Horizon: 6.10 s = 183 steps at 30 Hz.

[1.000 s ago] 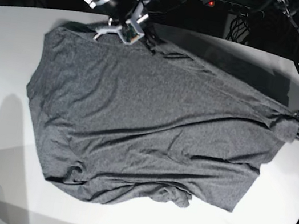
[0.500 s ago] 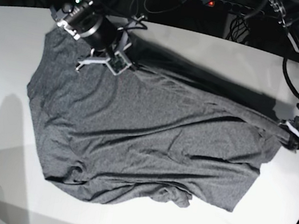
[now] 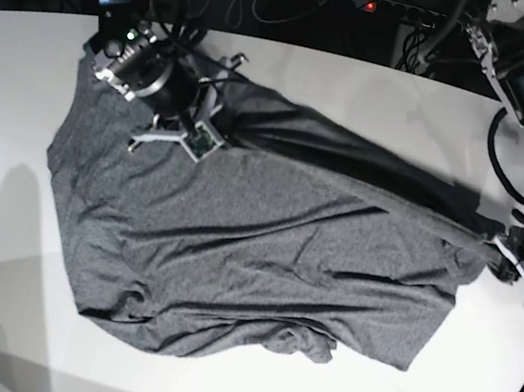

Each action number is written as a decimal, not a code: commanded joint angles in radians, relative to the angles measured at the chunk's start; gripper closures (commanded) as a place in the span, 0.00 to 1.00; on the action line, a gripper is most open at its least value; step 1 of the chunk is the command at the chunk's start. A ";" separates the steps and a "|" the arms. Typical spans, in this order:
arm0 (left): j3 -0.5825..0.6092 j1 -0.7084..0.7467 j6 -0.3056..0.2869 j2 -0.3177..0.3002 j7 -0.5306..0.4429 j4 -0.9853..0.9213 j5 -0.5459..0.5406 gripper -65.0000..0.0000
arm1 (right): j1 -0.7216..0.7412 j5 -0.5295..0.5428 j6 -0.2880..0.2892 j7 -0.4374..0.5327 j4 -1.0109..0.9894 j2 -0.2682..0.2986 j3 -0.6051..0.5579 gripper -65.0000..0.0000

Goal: Layout the t-shirt on the table in an organized manner, then fold the t-shirt properly
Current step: 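Drag the grasped fabric across the shirt with both grippers, then pull the shirt edge back outward with both grippers, then stretch the shirt edge apart with both grippers to flatten it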

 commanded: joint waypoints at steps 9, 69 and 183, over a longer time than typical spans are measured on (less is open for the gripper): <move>0.003 -0.107 0.002 -0.028 -0.026 -0.100 -0.015 1.00 | 0.091 0.016 0.003 0.018 -0.061 0.002 0.001 1.00; 0.047 -0.218 0.002 -0.115 -0.150 -0.291 -0.022 0.45 | 0.204 0.014 0.003 0.018 -0.109 -0.004 0.185 0.32; -0.055 0.253 0.002 -0.132 -0.198 -0.189 -0.280 1.00 | -0.465 0.022 0.003 0.177 -0.020 -0.002 0.480 1.00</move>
